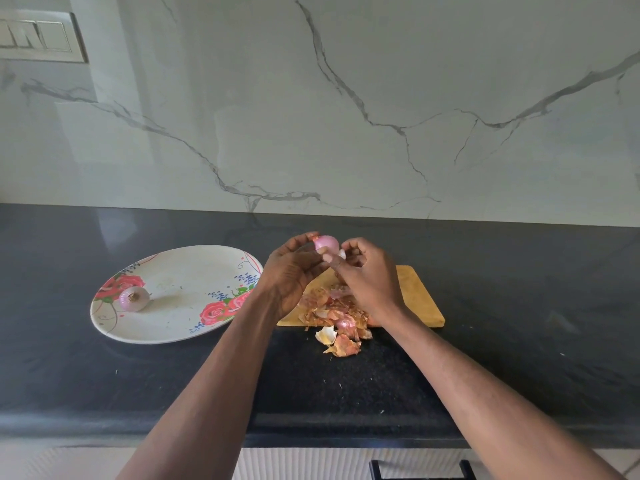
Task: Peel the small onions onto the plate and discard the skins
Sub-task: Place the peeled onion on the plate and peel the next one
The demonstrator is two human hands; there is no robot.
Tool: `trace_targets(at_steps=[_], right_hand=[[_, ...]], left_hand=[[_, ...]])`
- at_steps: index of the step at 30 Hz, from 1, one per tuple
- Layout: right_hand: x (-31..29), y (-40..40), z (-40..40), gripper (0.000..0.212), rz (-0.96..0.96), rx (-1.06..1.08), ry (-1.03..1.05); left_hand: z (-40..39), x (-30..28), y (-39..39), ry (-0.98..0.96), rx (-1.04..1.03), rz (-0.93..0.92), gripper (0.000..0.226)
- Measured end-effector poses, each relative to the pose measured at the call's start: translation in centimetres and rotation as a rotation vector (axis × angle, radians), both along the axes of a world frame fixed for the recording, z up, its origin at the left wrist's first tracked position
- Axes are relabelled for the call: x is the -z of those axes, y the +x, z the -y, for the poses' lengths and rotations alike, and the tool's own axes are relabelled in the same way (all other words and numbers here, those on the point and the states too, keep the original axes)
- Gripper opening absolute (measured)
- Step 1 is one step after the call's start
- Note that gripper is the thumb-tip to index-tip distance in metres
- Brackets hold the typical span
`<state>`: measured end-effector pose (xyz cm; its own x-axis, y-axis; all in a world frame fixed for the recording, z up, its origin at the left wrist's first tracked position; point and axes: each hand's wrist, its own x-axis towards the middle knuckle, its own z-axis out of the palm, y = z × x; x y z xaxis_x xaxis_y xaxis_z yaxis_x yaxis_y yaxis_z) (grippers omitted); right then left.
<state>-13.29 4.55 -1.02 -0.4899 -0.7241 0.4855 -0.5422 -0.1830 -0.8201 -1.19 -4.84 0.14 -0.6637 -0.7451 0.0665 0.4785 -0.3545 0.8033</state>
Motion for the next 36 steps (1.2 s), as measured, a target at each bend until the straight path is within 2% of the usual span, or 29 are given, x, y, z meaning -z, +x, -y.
trace_targets(at_steps=[3, 9, 15, 21, 27, 32, 36], right_hand=[[0.1, -0.2, 0.1, 0.009, -0.091, 0.092, 0.0], [0.1, 0.2, 0.0, 0.005, -0.189, 0.122, 0.008], [0.1, 0.2, 0.1, 0.006, -0.173, 0.14, 0.019], [0.3, 0.1, 0.3, 0.007, -0.043, 0.112, 0.014], [0.0, 0.4, 0.5, 0.01, -0.055, 0.174, 0.05], [-0.3, 0.6, 0.5, 0.012, -0.035, 0.205, 0.085], [-0.6, 0.7, 0.6, 0.009, 0.126, 0.166, 0.112]], left_hand=[[-0.2, -0.2, -0.1, 0.019, 0.019, -0.02, 0.026], [-0.4, 0.2, -0.4, -0.09, -0.095, 0.115, 0.023], [-0.5, 0.7, -0.7, -0.192, -0.173, 0.214, 0.026], [-0.7, 0.5, -0.6, -0.177, -0.173, 0.185, 0.02], [-0.9, 0.9, -1.1, -0.236, -0.231, 0.233, 0.028], [-0.8, 1.0, -1.3, -0.209, -0.258, 0.264, 0.03], [-1.1, 0.6, -1.1, -0.126, -0.2, 0.213, 0.02]])
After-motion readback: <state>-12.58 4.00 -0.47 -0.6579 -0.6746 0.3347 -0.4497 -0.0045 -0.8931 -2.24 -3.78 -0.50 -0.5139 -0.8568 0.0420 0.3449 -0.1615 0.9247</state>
